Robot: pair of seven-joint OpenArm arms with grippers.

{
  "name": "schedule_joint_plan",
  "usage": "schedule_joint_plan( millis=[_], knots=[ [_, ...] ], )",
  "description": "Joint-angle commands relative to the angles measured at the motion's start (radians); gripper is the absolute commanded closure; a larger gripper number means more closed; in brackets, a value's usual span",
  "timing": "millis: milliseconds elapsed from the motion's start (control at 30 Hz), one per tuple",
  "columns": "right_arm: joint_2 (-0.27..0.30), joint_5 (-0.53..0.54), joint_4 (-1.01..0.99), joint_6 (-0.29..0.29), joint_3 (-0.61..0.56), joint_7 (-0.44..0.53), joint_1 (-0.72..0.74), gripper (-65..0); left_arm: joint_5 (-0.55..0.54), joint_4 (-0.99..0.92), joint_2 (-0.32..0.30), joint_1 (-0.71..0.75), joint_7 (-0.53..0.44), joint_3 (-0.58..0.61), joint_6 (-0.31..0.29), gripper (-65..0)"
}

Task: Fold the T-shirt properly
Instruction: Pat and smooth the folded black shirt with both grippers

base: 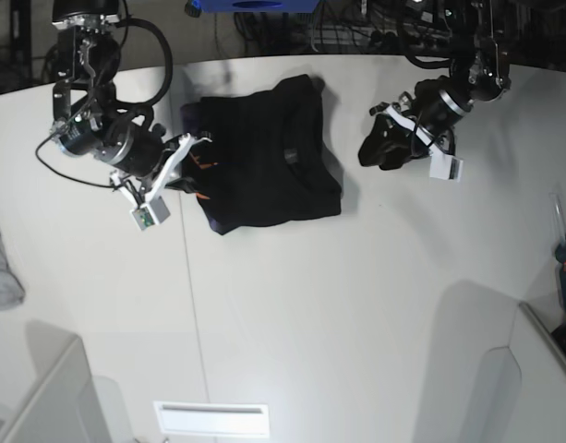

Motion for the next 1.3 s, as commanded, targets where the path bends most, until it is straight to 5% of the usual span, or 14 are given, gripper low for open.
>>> schedule_joint_plan(
  millis=[0,133,633,833,933,1067,1267],
  knots=[
    [0.008,0.013,0.019,0.009,0.008,0.019,0.005,0.0,-0.023,0.007,-0.004,-0.017,-0.020,0.017,-0.014,-35.5],
    [0.022,0.015,0.019,0.009,0.010,0.020,0.004,0.0,-0.030,-0.072,-0.006,-0.086,-0.020,0.136,-0.014,-50.5],
    [0.028,0.019,0.019,0.012,0.133,0.020,-0.032,0.0,-0.023,-0.358,0.040,-0.223,-0.023,0.324,-0.011,-48.7],
    [0.019,0.019,0.016,0.132,0.223,0.020,-0.047,0.0,-0.021,-0.439,0.053,-0.277,-0.025,0.360,-0.009,-48.2],
    [0.019,0.016,0.014,0.136,0.266,0.019,-0.058,0.0,-0.021,-0.476,0.057,-0.297,-0.021,0.360,-0.009,-36.9],
    [0.026,0.016,0.013,0.136,0.311,0.019,-0.064,0.0,0.034,-0.488,0.057,-0.318,-0.018,0.360,-0.009,-2.5],
    [0.028,0.016,0.013,0.138,0.334,0.019,-0.090,0.0,0.120,-0.479,0.054,-0.369,0.120,0.360,-0.009,0.0]
  ],
)
